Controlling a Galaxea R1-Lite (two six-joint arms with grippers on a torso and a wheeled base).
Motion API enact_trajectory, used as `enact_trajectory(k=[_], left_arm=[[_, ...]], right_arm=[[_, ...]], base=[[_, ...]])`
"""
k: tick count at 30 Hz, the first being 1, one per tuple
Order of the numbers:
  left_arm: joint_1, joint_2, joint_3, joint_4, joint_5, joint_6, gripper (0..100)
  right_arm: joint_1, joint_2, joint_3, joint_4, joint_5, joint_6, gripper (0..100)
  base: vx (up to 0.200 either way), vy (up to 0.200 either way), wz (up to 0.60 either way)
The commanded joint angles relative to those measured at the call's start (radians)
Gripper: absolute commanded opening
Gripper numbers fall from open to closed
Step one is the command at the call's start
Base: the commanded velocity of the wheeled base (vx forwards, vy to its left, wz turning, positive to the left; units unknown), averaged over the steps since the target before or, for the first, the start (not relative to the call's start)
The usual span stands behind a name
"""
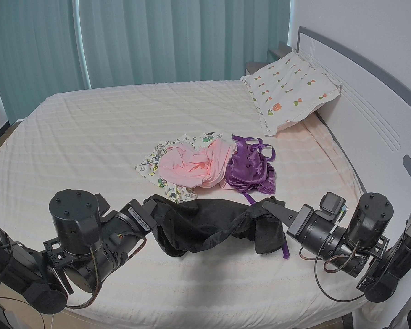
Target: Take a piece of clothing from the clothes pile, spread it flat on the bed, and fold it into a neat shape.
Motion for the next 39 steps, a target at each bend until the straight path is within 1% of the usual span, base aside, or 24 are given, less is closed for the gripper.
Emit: enact_trajectory(k=[1,10,17,35,39], left_arm=[[0.003,0.000,0.002,0.000,-0.002,-0.001,0],[0.005,-0.002,0.003,0.000,0.000,0.002,0],[0.005,-0.014,0.002,0.000,0.001,0.007,0],[0.002,-0.048,0.002,0.007,0.001,0.014,0],[0.002,-0.057,0.003,0.007,0.001,0.034,0]], right_arm=[[-0.001,-0.006,0.000,-0.010,0.000,0.000,0],[0.001,-0.008,0.000,-0.010,-0.001,-0.003,0],[-0.001,-0.019,0.000,-0.010,-0.020,-0.006,0],[0.002,-0.052,0.011,-0.010,-0.027,-0.011,0],[0.002,-0.054,0.017,-0.010,-0.029,-0.011,0]], base=[[0.000,0.200,0.00],[0.000,0.200,0.00],[0.000,0.200,0.00],[0.000,0.200,0.00],[0.000,0.200,0.00]])
